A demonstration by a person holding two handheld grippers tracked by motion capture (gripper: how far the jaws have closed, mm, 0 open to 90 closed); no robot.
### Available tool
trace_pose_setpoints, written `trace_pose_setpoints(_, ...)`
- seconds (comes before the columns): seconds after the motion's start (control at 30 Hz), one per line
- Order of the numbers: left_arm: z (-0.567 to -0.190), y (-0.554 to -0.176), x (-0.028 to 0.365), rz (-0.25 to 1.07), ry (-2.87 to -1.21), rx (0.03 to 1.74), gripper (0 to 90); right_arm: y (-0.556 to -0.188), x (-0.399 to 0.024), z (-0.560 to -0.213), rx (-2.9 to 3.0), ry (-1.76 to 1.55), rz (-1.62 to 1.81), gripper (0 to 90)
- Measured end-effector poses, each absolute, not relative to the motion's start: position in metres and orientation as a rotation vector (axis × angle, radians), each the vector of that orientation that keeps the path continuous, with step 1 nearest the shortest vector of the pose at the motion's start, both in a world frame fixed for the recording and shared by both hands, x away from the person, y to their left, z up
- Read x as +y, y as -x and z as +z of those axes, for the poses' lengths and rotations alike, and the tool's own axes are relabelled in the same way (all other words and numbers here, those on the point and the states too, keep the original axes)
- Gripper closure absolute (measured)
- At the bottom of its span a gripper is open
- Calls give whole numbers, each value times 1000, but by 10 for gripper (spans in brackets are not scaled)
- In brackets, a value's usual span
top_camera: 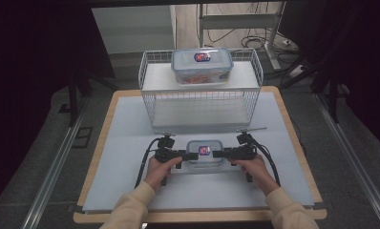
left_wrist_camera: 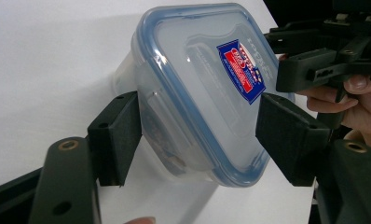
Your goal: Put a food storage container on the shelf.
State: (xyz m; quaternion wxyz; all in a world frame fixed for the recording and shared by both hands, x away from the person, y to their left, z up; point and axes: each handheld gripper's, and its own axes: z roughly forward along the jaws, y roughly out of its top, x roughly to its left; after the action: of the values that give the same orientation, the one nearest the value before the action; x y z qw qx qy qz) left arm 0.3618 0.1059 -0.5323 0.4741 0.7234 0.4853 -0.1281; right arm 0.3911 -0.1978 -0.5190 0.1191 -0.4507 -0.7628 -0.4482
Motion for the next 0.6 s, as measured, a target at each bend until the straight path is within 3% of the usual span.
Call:
trace_pose_setpoints(0.2, -526, -351, 109, -264, -1754, 1170, 443, -385, -209, -517, -2170, 1301, -1370, 490)
trace_pose_setpoints(0.6, -523, -334, 109, -176, -1762, 1116, 496, -372, -212, -511, -2216, 1256, -1408, 533)
